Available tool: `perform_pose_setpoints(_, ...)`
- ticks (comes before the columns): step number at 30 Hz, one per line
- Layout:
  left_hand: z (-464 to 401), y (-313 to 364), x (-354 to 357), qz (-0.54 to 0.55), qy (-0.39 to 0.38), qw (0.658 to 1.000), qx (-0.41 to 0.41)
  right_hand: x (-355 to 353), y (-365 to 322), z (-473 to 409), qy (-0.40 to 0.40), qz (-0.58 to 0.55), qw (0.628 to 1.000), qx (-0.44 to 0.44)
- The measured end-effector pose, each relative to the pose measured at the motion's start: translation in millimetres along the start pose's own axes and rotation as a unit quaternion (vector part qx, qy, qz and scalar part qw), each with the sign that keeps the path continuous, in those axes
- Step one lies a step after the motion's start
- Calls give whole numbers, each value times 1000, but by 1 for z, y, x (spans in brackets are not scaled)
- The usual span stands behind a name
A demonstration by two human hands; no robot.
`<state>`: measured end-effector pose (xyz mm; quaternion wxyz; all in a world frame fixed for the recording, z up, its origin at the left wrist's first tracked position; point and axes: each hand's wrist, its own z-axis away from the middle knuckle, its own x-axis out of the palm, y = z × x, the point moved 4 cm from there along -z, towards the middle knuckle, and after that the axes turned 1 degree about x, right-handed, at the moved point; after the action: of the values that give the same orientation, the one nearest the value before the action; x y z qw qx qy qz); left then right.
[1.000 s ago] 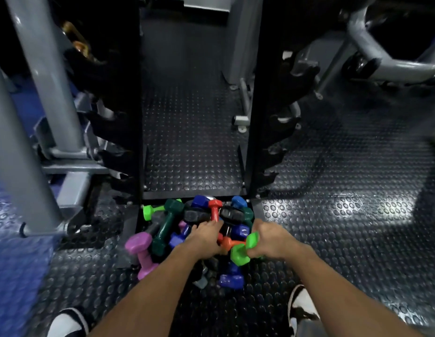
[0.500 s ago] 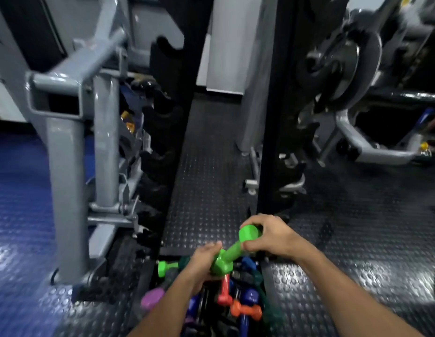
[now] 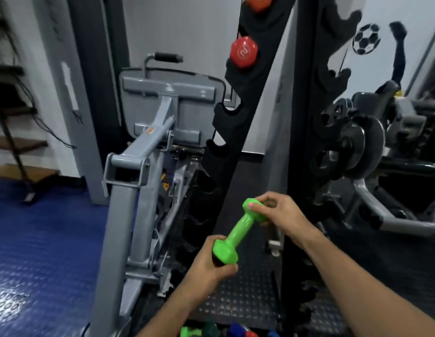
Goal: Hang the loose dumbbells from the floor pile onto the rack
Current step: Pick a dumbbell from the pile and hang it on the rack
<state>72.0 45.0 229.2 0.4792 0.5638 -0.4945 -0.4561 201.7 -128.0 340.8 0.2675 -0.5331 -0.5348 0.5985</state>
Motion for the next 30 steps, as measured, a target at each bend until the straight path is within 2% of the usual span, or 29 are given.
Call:
perform_pose_setpoints(4,-8,62,-19,-5,14,997,78,-1,-59,-16,20,-17,999,-38)
perform_pose_setpoints(9,-12,118,-33,-15,34,992,120,-6,-101,-23,37,-34,997,-55)
perform_pose_setpoints(16,-8,174,-37,71,56,982,169,-12,-145,-26,65,-64,994,-65)
perform_pose_setpoints(19,-5,194,-38,61,105,973,194,-14,-167,-29,69,-86,991,-72)
perform_pose_setpoints(21,-4,207,-39,46,141,966,212,-18,-178,-39,106,-87,987,-78)
perform_pose_setpoints(23,-3,218,-39,32,173,958,225,-24,-186,-50,159,-53,982,-90)
perform_pose_setpoints(25,-1,229,-41,12,215,948,232,-26,-192,-58,180,1,979,-91)
perform_pose_setpoints(30,-3,254,-51,-33,300,923,237,-11,-193,-68,127,57,986,-92)
